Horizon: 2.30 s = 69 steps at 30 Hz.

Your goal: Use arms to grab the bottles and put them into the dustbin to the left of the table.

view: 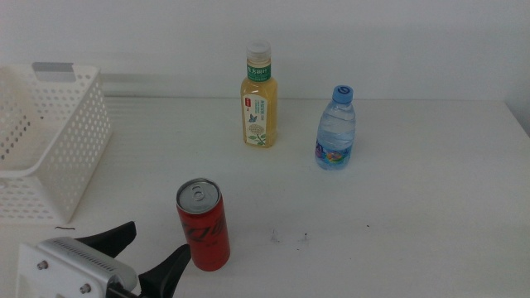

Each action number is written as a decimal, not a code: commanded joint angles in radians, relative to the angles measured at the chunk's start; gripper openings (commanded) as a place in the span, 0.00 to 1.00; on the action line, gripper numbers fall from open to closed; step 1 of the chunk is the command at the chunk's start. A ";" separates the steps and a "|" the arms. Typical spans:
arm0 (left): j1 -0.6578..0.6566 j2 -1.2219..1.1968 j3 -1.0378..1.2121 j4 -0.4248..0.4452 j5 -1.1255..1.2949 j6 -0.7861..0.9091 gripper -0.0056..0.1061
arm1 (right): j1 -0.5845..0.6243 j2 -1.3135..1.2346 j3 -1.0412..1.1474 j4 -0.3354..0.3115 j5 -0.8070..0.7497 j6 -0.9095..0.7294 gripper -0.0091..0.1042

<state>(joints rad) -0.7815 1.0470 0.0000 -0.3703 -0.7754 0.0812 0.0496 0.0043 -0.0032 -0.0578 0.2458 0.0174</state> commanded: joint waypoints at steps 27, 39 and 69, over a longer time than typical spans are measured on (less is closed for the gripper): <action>-0.005 0.553 0.000 0.067 -0.446 -0.146 0.89 | -0.009 -0.004 0.003 -0.010 -0.009 -0.010 0.90; -0.005 0.530 0.000 0.058 -0.446 -0.150 0.89 | -0.009 -0.004 0.003 -0.010 -0.009 -0.010 0.90; -0.005 0.536 -0.033 0.021 -0.446 -0.108 0.89 | -0.009 -0.004 0.003 -0.010 -0.009 -0.010 0.90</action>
<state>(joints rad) -0.7815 1.5764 -0.0215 -0.3357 -1.2020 -0.0281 0.0496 0.0043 -0.0032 -0.0578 0.2458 0.0174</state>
